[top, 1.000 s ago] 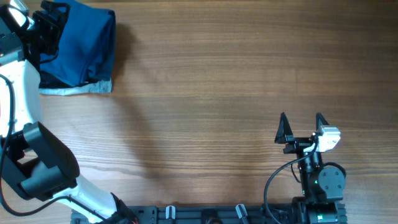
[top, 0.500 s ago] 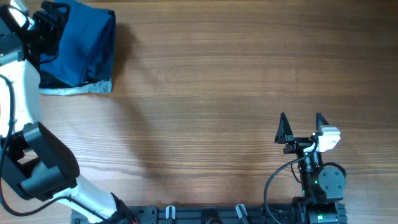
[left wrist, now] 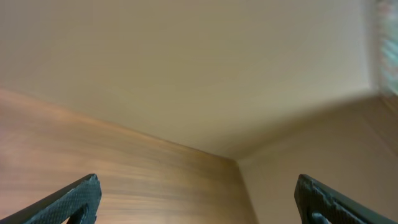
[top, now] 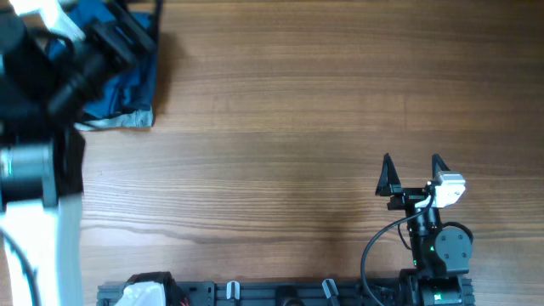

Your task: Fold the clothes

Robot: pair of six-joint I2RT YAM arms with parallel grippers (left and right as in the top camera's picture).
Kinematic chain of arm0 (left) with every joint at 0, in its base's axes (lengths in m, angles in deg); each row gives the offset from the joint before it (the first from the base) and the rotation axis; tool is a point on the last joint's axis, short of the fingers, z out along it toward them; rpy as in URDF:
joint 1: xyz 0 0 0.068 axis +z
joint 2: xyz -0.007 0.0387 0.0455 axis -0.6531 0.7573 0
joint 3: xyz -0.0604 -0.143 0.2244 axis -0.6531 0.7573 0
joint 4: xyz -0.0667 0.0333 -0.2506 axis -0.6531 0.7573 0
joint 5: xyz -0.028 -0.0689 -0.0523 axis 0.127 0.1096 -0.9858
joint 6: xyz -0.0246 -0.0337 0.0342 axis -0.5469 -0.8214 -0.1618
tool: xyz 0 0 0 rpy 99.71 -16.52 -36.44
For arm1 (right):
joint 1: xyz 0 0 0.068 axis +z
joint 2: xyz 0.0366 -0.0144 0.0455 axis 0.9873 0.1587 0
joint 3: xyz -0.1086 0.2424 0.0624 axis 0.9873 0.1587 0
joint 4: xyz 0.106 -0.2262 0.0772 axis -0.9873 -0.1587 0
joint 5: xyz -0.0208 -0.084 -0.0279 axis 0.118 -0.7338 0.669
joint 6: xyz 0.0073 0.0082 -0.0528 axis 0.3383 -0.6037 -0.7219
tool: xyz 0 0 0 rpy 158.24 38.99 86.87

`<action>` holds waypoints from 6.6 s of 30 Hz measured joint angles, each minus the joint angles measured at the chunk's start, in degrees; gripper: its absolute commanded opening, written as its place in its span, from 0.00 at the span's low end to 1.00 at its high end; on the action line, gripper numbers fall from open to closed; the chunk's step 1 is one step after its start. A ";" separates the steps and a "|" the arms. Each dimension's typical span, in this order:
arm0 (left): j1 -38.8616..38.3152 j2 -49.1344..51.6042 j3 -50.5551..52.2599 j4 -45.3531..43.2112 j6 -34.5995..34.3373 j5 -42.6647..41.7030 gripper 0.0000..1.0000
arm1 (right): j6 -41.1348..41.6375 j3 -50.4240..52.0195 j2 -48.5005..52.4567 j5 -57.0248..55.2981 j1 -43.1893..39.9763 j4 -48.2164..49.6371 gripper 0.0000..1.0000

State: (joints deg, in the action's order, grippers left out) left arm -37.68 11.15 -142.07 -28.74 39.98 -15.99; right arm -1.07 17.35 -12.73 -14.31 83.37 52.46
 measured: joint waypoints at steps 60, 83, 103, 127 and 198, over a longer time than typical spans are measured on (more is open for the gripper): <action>-11.74 -67.80 89.37 -27.56 17.57 34.95 1.00 | 0.00 0.00 -0.04 -0.20 0.00 0.00 1.00; -10.40 -68.54 89.37 -27.43 37.31 34.95 1.00 | 0.00 0.00 -0.04 -0.20 0.00 0.00 1.00; -10.40 -68.54 89.37 -27.43 37.31 34.95 1.00 | 0.00 0.00 -0.04 -0.20 0.00 0.00 1.00; -10.40 -68.54 89.37 -27.43 37.31 34.95 1.00 | 0.00 0.00 -0.04 -0.17 0.00 0.00 1.00; -10.40 -68.54 89.37 -27.43 37.31 34.95 1.00 | 0.00 0.00 -0.04 -0.17 0.00 0.00 1.00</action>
